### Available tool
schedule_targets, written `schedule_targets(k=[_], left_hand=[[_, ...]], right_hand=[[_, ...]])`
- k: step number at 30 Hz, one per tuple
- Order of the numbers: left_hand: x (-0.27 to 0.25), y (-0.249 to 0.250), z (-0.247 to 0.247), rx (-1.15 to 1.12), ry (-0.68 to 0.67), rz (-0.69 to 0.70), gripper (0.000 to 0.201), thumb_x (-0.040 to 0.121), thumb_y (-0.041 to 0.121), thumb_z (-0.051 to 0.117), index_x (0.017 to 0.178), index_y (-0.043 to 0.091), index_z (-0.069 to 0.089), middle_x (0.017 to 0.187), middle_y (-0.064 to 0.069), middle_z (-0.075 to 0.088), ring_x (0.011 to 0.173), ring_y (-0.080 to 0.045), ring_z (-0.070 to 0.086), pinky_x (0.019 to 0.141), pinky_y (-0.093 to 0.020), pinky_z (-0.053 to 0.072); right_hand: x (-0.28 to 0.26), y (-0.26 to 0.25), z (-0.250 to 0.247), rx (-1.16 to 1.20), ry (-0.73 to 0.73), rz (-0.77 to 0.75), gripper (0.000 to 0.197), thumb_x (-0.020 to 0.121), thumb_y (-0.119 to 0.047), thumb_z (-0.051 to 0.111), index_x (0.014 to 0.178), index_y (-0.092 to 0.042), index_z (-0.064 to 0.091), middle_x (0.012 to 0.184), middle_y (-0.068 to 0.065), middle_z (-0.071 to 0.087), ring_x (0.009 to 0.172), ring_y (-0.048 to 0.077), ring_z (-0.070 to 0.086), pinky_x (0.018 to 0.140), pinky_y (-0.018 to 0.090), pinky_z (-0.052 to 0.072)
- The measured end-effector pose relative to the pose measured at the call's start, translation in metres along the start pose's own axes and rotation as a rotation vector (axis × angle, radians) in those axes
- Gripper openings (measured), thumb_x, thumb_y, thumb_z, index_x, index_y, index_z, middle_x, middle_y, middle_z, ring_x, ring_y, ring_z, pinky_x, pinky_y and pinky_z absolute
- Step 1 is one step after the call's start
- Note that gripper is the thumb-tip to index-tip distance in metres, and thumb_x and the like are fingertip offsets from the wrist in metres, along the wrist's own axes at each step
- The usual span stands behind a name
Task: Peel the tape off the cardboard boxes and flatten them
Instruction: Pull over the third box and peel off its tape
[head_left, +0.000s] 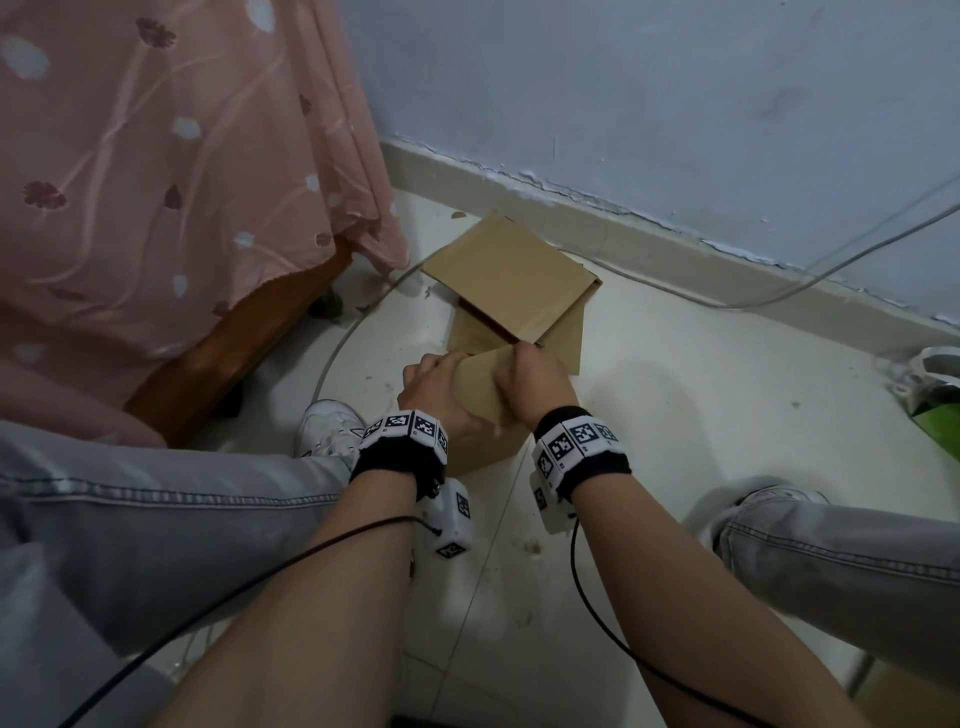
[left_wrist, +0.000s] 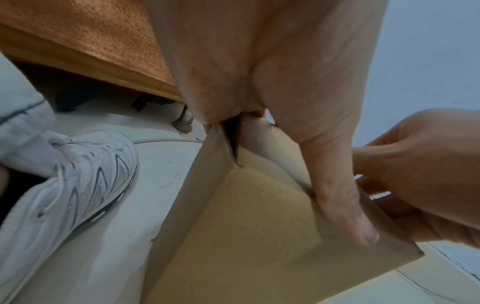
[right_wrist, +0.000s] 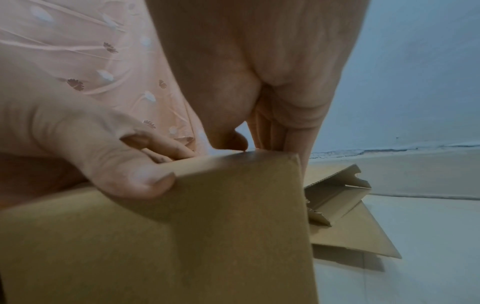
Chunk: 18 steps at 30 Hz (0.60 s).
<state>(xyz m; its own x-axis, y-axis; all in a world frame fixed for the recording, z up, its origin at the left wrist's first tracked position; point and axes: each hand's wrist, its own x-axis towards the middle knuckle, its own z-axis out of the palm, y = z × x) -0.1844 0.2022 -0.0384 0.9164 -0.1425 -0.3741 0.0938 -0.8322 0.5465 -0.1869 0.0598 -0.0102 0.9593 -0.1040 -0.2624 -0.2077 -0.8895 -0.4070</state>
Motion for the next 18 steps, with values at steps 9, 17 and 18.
schedule_targets(k=[9,17,18], left_hand=[[0.000,0.002,0.000,0.019,0.005,-0.008,0.114,0.045,0.054,0.090,0.143,0.034,0.035,0.135,0.001,0.039,0.129,-0.024,0.030,0.106,-0.036,0.034],[-0.001,0.003,0.000,-0.019,0.001,-0.005,0.111,0.047,0.051,0.091,0.141,0.034,0.036,0.133,0.001,0.039,0.129,-0.024,0.028,0.105,-0.036,0.034],[-0.001,0.003,0.000,-0.018,0.003,-0.006,0.111,0.046,0.052,0.090,0.141,0.033,0.036,0.133,0.001,0.039,0.128,-0.024,0.029,0.105,-0.037,0.035]], right_hand=[[-0.001,0.001,-0.004,0.011,-0.014,-0.027,0.028,0.095,-0.026,0.053,0.106,-0.001,0.062,0.103,0.018,0.067,0.093,0.033,0.063,0.076,0.036,0.050],[-0.002,0.012,-0.002,0.236,0.085,0.067,0.036,0.099,-0.021,0.046,0.130,-0.006,0.057,0.117,0.019,0.065,0.106,0.033,0.063,0.091,0.037,0.052],[-0.004,0.014,-0.002,0.274,0.115,0.059,0.037,0.100,-0.026,0.048,0.129,-0.008,0.059,0.116,0.017,0.067,0.105,0.031,0.064,0.089,0.034,0.051]])
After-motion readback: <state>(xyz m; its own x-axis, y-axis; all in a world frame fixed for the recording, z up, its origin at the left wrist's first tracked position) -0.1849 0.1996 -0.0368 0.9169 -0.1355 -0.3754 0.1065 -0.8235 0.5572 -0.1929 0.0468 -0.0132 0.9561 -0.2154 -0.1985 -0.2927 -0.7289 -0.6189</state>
